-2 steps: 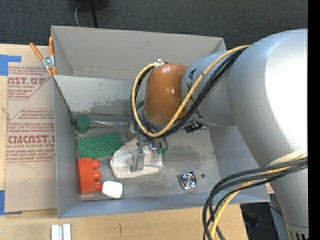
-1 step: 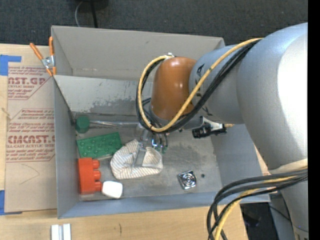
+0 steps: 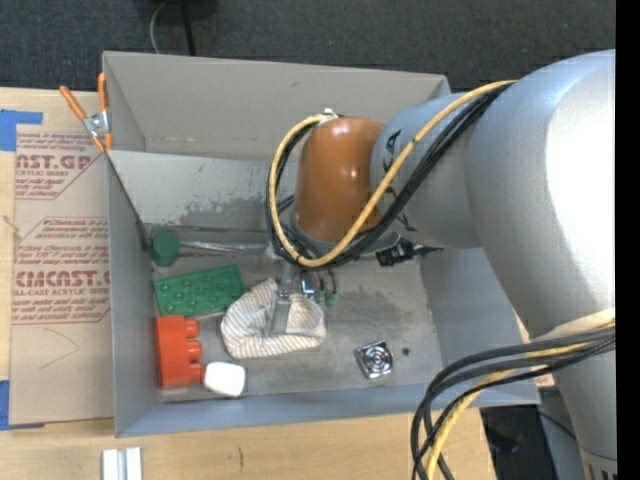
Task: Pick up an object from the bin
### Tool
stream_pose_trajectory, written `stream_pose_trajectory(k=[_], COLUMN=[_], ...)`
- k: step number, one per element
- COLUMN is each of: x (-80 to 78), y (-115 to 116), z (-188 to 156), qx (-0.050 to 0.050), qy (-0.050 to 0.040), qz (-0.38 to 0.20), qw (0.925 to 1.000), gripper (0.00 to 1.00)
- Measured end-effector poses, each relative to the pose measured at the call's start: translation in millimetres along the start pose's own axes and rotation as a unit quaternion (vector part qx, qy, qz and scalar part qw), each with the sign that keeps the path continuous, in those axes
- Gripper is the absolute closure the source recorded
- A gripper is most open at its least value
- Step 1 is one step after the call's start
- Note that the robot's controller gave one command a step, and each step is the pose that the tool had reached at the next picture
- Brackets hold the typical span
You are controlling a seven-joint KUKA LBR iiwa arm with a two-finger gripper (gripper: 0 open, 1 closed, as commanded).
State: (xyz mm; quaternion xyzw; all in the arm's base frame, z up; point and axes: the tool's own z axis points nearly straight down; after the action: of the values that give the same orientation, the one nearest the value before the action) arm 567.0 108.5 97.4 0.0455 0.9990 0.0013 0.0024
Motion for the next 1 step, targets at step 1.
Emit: stream_pose_trajectory(k=[1], x=[10.5], y=[13.5], z=[25.7], qx=[0.0], qy=[0.0002], qz=[0.101], qw=[0.9948], gripper=[1.0])
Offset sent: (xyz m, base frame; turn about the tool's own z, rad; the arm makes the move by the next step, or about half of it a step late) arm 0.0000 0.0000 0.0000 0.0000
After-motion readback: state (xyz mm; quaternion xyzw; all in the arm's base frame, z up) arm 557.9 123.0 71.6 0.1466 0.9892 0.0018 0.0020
